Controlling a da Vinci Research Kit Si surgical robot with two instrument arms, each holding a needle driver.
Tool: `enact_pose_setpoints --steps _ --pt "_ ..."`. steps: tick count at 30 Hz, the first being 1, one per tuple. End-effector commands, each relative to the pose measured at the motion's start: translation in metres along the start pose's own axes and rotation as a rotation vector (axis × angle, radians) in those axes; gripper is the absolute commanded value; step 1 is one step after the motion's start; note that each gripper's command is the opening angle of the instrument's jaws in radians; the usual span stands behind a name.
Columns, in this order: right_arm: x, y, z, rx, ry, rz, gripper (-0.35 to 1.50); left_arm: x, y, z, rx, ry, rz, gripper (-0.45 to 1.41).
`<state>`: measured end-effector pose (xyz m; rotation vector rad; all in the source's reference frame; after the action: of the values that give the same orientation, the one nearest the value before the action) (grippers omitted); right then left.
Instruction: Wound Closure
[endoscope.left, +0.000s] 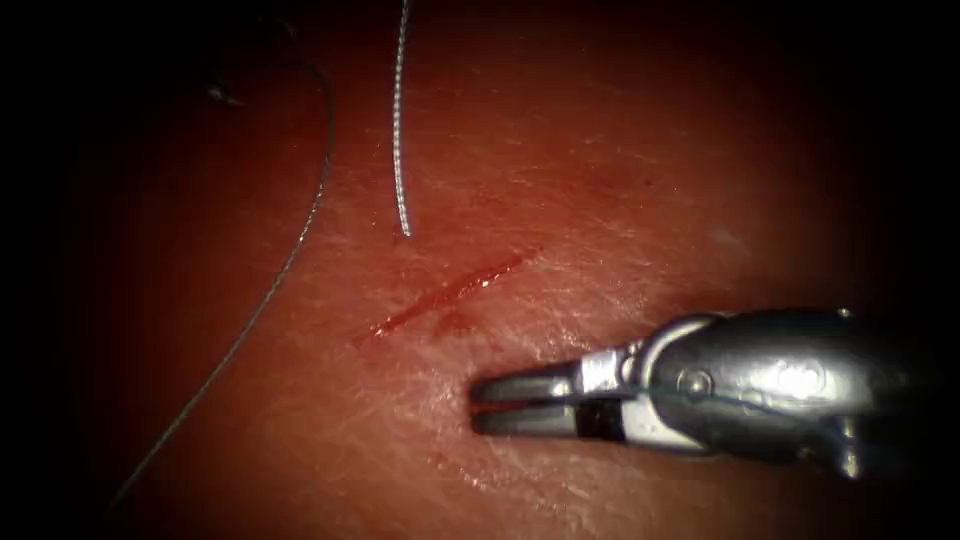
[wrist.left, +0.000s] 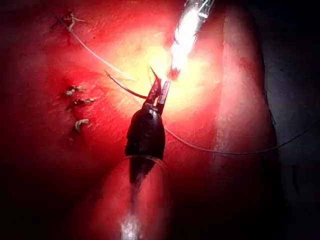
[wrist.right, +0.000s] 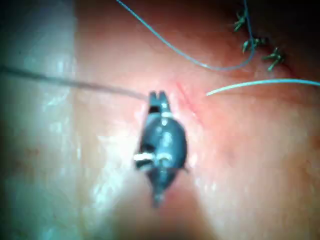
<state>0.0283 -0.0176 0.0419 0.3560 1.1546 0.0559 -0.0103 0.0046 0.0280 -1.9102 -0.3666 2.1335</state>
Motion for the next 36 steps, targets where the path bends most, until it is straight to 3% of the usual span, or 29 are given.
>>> enact_pose_setpoints --steps 1,12,16,25,29,30,31,32,33,36 --pt "-0.0002 -0.0010 0.0008 0.023 0.005 -0.003 -0.35 -0.0008 0.0003 0.0006 -0.002 0.001 -0.003 -0.38" --pt "0.0014 -0.0082 0.0001 0.217 -0.005 -0.022 -0.35 -0.0008 0.0002 0.0006 -0.002 0.001 -0.003 -0.38" --pt "0.0015 -0.0095 -0.0006 0.256 -0.009 -0.013 -0.35 -0.0009 0.0003 0.0008 0.000 0.001 -0.002 -0.38" --pt "-0.0004 -0.0135 -0.0013 0.520 -0.143 0.023 -0.35 -0.0010 0.0003 0.0008 0.000 -0.002 -0.001 -0.40" --pt "-0.0003 -0.0135 -0.0006 0.505 -0.112 -0.006 -0.35 -0.0011 0.0002 0.0008 -0.001 -0.002 0.000 -0.40" --pt "-0.0001 -0.0129 -0.0003 0.462 -0.100 -0.008 0.02 -0.0011 0.0002 0.0008 -0.002 -0.002 0.000 -0.40" --pt "0.0001 -0.0123 -0.0001 0.418 -0.087 -0.006 0.52 -0.0012 0.0002 0.0007 -0.002 -0.002 0.000 -0.40" --pt "0.0003 -0.0117 -0.0001 0.356 -0.074 0.001 0.89 -0.0012 0.0001 0.0007 -0.003 -0.005 0.000 -0.40" --pt "0.0005 -0.0110 -0.0002 0.311 -0.062 0.011 1.15 -0.0012 0.0001 0.0007 -0.003 -0.005 0.000 -0.40" --pt "0.0012 -0.0089 -0.0016 0.228 -0.047 0.019 1.31 -0.0012 0.0001 0.0007 -0.003 -0.005 0.000 -0.40"
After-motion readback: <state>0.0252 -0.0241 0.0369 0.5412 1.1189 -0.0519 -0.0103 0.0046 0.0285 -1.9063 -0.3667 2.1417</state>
